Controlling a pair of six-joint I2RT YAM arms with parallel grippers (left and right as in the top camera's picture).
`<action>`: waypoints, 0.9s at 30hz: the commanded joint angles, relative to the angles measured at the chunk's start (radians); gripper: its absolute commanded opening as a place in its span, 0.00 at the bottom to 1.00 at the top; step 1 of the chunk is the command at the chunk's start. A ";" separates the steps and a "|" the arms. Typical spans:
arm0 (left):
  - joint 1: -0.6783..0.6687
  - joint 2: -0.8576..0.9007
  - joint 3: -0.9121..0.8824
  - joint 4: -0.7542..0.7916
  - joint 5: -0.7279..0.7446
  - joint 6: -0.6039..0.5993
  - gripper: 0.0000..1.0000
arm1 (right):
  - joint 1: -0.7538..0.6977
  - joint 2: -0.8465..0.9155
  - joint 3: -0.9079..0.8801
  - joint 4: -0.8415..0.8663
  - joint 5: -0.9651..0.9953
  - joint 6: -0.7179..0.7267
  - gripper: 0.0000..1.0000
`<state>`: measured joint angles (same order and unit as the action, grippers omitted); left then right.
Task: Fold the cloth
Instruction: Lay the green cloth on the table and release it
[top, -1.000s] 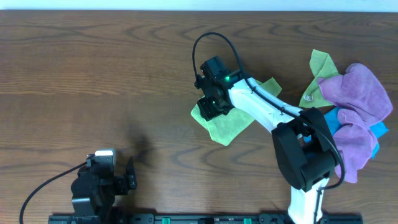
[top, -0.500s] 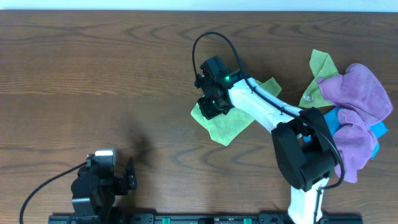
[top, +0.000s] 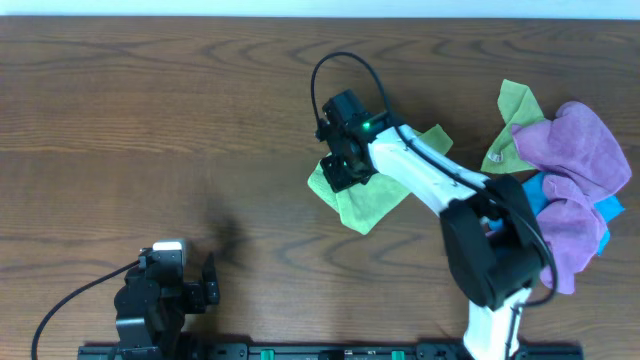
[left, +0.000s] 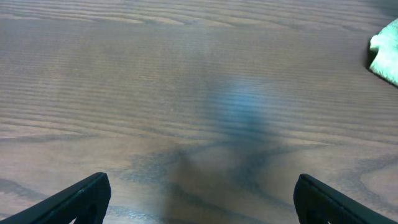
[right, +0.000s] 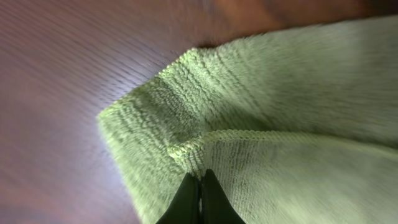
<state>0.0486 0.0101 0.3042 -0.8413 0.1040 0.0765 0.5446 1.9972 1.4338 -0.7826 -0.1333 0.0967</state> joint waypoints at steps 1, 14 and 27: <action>-0.005 -0.006 -0.002 0.000 -0.007 0.006 0.95 | 0.011 -0.102 0.024 -0.011 0.034 0.023 0.01; -0.005 -0.006 -0.002 0.000 -0.007 0.006 0.95 | 0.011 -0.182 0.024 -0.240 0.243 0.178 0.01; -0.005 -0.006 -0.002 0.001 -0.010 0.006 0.95 | -0.049 -0.405 -0.191 -0.271 0.195 0.224 0.02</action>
<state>0.0486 0.0101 0.3042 -0.8413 0.1036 0.0765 0.5076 1.6302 1.3113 -1.0622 0.0860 0.2855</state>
